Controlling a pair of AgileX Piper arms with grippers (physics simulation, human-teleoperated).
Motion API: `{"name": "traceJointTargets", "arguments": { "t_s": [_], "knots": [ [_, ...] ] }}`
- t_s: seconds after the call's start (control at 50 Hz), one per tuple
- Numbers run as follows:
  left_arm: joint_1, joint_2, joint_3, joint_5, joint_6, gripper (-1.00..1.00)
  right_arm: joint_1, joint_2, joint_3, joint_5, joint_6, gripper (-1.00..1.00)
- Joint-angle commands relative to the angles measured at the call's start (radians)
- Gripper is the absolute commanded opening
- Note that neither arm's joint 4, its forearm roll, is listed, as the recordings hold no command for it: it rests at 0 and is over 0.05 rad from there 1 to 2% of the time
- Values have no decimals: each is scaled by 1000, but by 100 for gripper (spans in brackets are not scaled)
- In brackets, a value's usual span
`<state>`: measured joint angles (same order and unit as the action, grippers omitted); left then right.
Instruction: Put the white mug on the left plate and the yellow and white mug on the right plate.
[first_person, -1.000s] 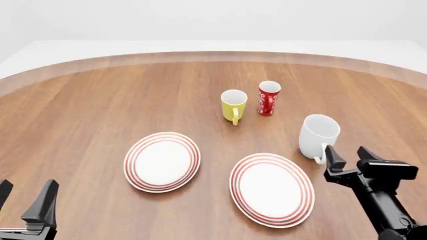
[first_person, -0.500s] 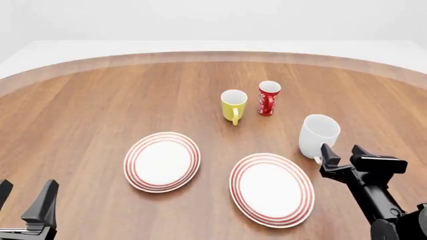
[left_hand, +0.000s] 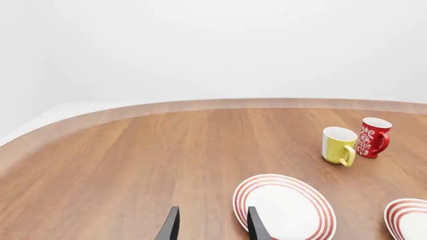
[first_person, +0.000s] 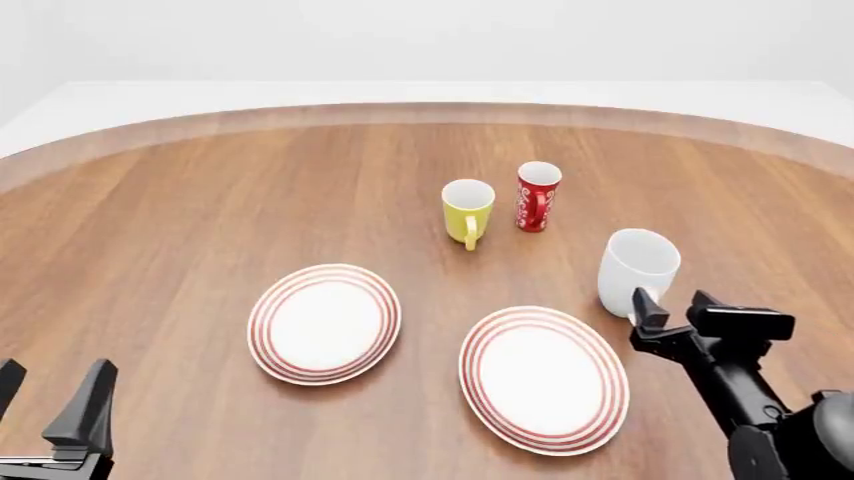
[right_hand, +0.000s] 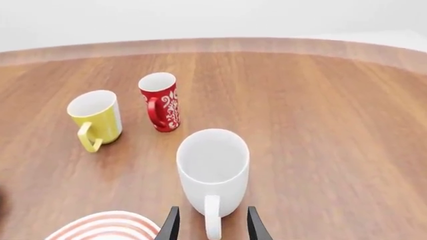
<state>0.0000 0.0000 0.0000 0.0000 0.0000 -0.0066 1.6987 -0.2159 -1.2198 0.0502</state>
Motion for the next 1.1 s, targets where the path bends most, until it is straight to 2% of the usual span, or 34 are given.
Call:
{"name": "traceJointTargets", "arguments": {
  "t_s": [0.02,1.1],
  "knots": [
    [0,0,0,0,0,100,2,30,-14,0,0,100],
    [0,0,0,0,0,100,11,195,-107,0,2,100]
  ]
}}
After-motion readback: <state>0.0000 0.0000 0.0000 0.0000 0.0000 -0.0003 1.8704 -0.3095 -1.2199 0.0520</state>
